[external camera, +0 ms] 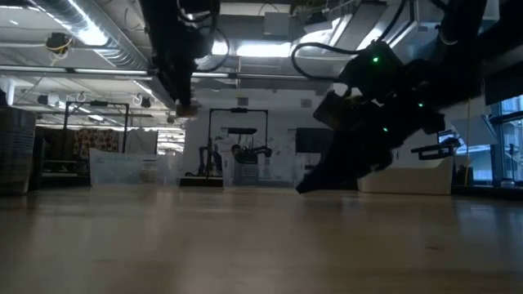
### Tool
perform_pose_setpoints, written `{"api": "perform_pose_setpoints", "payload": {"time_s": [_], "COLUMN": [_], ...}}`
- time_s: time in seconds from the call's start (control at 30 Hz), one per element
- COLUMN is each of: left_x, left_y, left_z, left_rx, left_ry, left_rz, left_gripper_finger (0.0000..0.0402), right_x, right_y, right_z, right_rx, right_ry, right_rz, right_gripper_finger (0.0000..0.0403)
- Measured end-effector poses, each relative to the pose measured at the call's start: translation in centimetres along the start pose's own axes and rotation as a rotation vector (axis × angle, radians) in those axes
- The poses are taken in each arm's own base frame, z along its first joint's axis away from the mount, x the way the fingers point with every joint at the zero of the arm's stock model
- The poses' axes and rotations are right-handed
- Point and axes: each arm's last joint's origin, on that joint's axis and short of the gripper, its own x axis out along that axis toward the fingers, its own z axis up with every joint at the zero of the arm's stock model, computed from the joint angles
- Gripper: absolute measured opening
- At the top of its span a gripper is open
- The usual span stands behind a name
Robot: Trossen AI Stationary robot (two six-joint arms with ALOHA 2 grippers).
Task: Sort spices by type
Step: Put the top left brown seasoning bottle into the left transparent bin
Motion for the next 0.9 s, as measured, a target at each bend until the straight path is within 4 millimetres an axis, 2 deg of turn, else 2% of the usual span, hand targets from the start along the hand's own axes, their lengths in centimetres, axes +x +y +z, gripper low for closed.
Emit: {"api": "perform_pose_setpoints", "payload": {"time_s": [0.17,0.47,0.67,0.9], "left_x": [1.4,3.5,4.9,7.3], "left_y": [4.1,10.4,12.8,13.7], "left_z": [0.6,0.7,0.7,0.7], "left_rx": [-0.115,-0.344,-0.437,-0.469], "left_ry": [0.035,0.065,0.078,0.139], "left_rz": [0.087,0.19,0.199,0.215], "left_gripper_finger": [0.0168,0.0168,0.0168,0.0168], "right_x": [0.0,0.0,0.0,0.0], "right_y": [1.0,1.0,1.0,1.0], "right_z": [0.0,-0.1,-0.1,-0.1], "right_rx": [-0.027,-0.029,-0.03,-0.03], "right_ry": [-0.003,-0.001,0.002,0.002], "right_rz": [-0.006,-0.022,-0.024,-0.024], "right_gripper_finger": [0.0011,0.0011,0.0011,0.0011]}}
